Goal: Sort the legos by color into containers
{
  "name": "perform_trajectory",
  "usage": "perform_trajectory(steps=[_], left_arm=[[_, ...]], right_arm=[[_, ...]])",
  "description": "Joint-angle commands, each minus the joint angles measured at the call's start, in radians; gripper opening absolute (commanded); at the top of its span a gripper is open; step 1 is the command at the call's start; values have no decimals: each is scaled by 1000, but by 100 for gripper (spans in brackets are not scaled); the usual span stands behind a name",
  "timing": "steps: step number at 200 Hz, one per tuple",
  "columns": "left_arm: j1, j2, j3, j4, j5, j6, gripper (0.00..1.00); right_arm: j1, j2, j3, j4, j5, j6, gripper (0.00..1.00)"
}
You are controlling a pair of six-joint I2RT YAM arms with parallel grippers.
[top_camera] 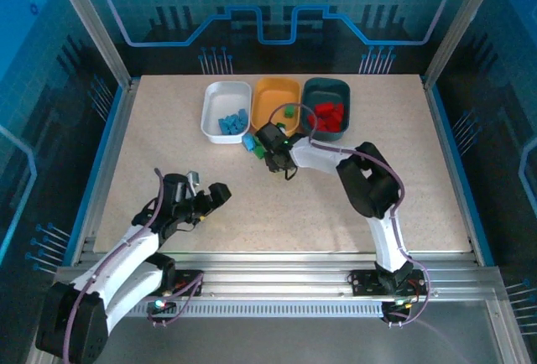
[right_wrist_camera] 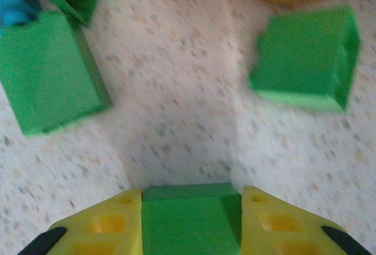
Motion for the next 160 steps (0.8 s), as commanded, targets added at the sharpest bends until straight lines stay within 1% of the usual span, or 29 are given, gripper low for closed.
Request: perform_trajectory(steps=[1, 18, 33, 45, 56, 76, 86, 95, 99, 110, 118, 127, 138, 142, 160], left_arm=[[-7, -3, -33, -10, -16, -6, 99], [-6, 3, -54, 19, -13, -10, 99], [-6, 10, -65, 19, -15, -21, 99], [-6, 9, -79, 30, 8, -31, 99], [-7, 2, -89, 29, 17, -31, 99], [-6, -24, -85, -29, 14, -15, 99], [-7, -47, -84, -48, 15, -14, 99], [-5, -69, -81, -68, 18, -8, 99], [-5, -78, -79, -79, 16, -5, 99], [-5, -97, -66, -105, 9, 8, 99], [-5, -106, -56, -125, 2, 18, 99], [-5, -109, -44, -140, -5, 25, 99], [-5, -102, -35, -142, -7, 29, 99], [-5, -100, -33, -140, -6, 30, 99], [-5, -79, -32, -114, -1, 25, 99]], right_arm=[[16, -125, -16, 9, 54, 1, 31], [2, -169, 30, 13, 78, -30, 32], [-38, -149, 113, 0, 74, -42, 33], [-75, -89, 215, -25, 58, -50, 34], [-105, -3, 341, -79, 42, -60, 35], [-147, 160, 590, -184, 17, -79, 36], [-164, 231, 711, -230, -14, -84, 42], [-175, 306, 831, -292, -43, -87, 57], [-176, 329, 879, -315, -45, -89, 61], [-170, 361, 962, -351, -36, -107, 67], [-159, 351, 967, -352, -17, -117, 68], [-144, 310, 927, -329, 12, -121, 69], [-124, 250, 815, -276, 60, -118, 70], [-117, 201, 770, -258, 76, -114, 71], [-85, 67, 542, -192, 150, -55, 74]])
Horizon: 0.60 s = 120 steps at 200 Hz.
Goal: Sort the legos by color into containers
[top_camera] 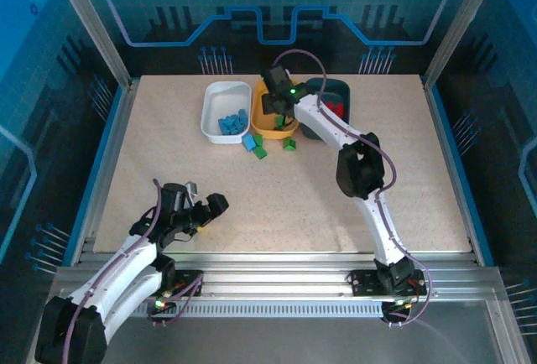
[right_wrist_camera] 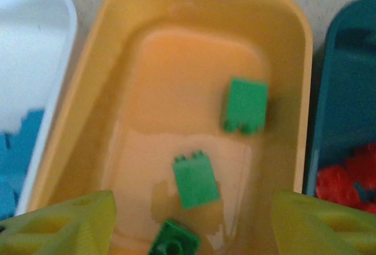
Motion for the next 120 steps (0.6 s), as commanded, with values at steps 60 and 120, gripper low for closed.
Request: perform_trajectory(steps=[60, 120], left_arm=[[-5, 63, 19, 41, 22, 2, 99], [-5, 50, 41, 1, 17, 1, 99]], right_arm=[[73, -301, -600, 144, 70, 202, 78], [1, -184, -571, 188, -31, 214, 71]])
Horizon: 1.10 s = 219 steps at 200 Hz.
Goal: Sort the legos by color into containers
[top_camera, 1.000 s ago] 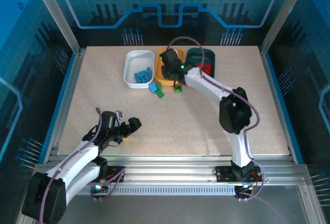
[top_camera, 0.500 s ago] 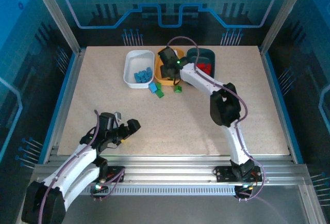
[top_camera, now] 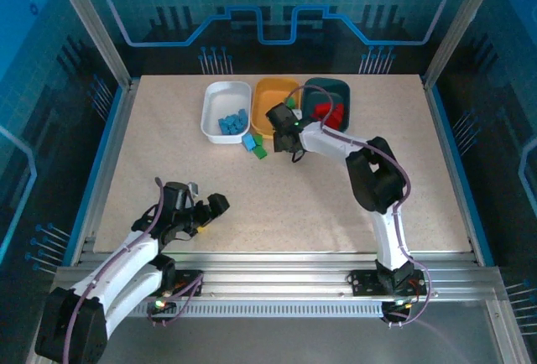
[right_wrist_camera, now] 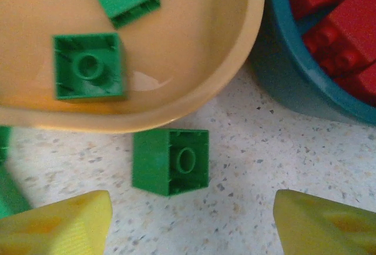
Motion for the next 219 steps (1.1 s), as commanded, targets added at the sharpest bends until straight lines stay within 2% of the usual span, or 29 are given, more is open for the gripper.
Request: perform_trajectory(steps=[1, 60, 86, 105, 125, 167, 201, 219], left_arm=[[-5, -7, 32, -8, 12, 6, 99], [-5, -7, 42, -28, 0, 9, 99], [-5, -9, 46, -40, -4, 14, 99], [-5, -12, 45, -43, -6, 16, 99], [-5, -13, 36, -35, -12, 15, 99], [-5, 0, 29, -14, -15, 18, 99], [-5, 31, 38, 5, -17, 24, 99], [-5, 52, 40, 18, -16, 27, 99]], right_arm=[[-32, 39, 17, 43, -59, 26, 71], [-45, 106, 22, 91, -124, 24, 57], [-47, 101, 5, 111, -110, 20, 51], [-51, 99, 13, 105, -93, 13, 51], [-55, 104, 25, 97, -68, -5, 57], [-64, 134, 54, 84, -54, -32, 61], [-64, 155, 90, 58, -79, -38, 60], [-76, 164, 112, 43, -99, -34, 54]])
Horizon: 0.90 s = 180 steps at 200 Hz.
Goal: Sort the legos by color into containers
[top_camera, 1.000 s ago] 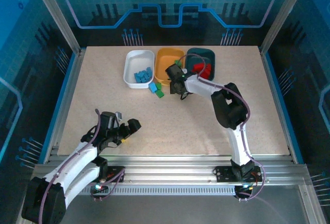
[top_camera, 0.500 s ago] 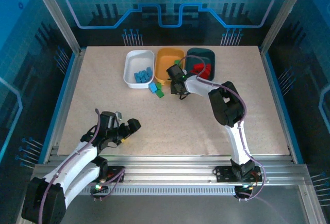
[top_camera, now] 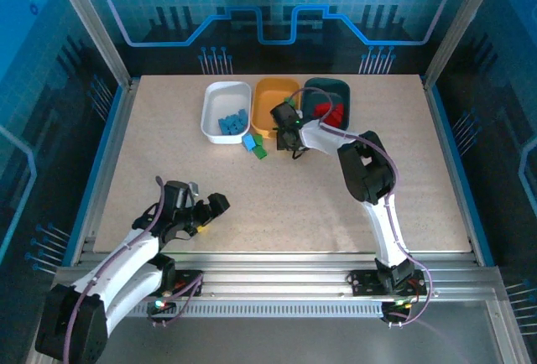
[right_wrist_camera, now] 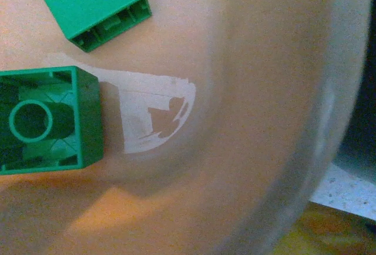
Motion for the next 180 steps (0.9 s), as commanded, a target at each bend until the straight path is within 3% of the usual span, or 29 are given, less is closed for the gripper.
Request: perform_trajectory(steps=[1, 52, 118, 139, 165, 171, 180], left_arm=[[-5, 22, 26, 26, -14, 25, 99], [-5, 42, 27, 44, -15, 24, 99], [-5, 42, 28, 63, -5, 15, 99], [-11, 67, 15, 102, 14, -5, 99], [-28, 103, 36, 101, 44, -11, 98], [-31, 104, 42, 92, 46, -9, 99], [-34, 102, 51, 77, 47, -3, 99]], right_arm=[[-25, 41, 45, -30, -20, -2, 54], [-21, -11, -37, 0, -7, 11, 40], [67, -343, -308, 108, 89, 16, 36], [34, -329, -210, 68, 74, -23, 37], [-21, -166, 67, -41, 20, -75, 39], [-32, -115, 149, -81, 6, -82, 44], [-44, -39, 285, -167, -5, -85, 66]])
